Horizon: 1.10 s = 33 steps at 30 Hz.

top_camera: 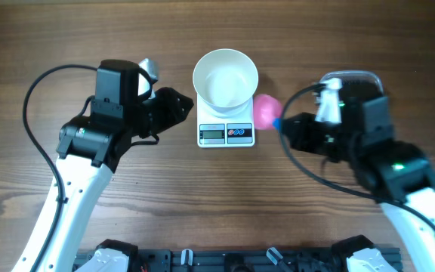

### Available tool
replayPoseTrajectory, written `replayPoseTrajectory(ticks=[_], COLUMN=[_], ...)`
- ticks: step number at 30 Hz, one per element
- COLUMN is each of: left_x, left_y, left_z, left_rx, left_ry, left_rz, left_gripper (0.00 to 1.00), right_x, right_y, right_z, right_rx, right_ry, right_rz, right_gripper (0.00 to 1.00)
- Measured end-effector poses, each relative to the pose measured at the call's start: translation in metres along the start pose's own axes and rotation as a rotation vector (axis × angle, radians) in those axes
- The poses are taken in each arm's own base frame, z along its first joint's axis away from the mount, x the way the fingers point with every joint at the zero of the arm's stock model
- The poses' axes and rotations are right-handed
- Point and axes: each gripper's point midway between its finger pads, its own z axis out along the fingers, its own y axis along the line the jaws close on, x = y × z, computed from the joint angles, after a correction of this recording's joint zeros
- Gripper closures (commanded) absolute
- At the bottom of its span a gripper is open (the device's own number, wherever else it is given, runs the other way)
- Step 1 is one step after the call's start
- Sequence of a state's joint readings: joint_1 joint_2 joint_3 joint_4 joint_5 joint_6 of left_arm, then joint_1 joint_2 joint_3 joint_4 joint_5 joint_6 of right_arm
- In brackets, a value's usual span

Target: Scoop item into bowl and weigh 150g on scale

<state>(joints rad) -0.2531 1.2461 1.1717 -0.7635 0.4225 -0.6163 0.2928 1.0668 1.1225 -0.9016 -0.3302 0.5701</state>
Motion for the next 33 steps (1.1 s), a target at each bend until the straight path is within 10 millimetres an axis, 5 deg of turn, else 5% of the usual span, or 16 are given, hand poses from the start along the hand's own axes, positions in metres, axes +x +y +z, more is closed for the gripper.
replayPoseTrajectory(ticks=[5,10,18,24,33], left_x=[0.017,0.048,0.082,0.090,0.082], left_y=[-0.015,-0.017,0.007,0.023,0.042], left_z=[0.005,0.028,0.103,0.144,0.178], left_rx=[0.037,-0.049,-0.251,-0.330,-0.400], left_ry=[0.051,0.120,0.216,0.226,0.176], left_rz=[0.145,0.256,0.368,0.404,0.410], left_gripper=[0.96,0.96,0.96,0.96,0.96], right_x=[-0.038,-0.051,-0.060,-0.056,-0.055], right_y=[-0.022,-0.049,-0.074,-0.077,-0.078], right_z=[-0.051,-0.071,-0.079,-0.079,-0.079], right_rx=[0.146,0.246,0.317,0.331,0.337], right_ry=[-0.144,-0.203,-0.235,-0.219,-0.216], right_rz=[-0.019,0.011,0.065,0.072,0.074], right_gripper=[0.96,0.96,0.96,0.96,0.96])
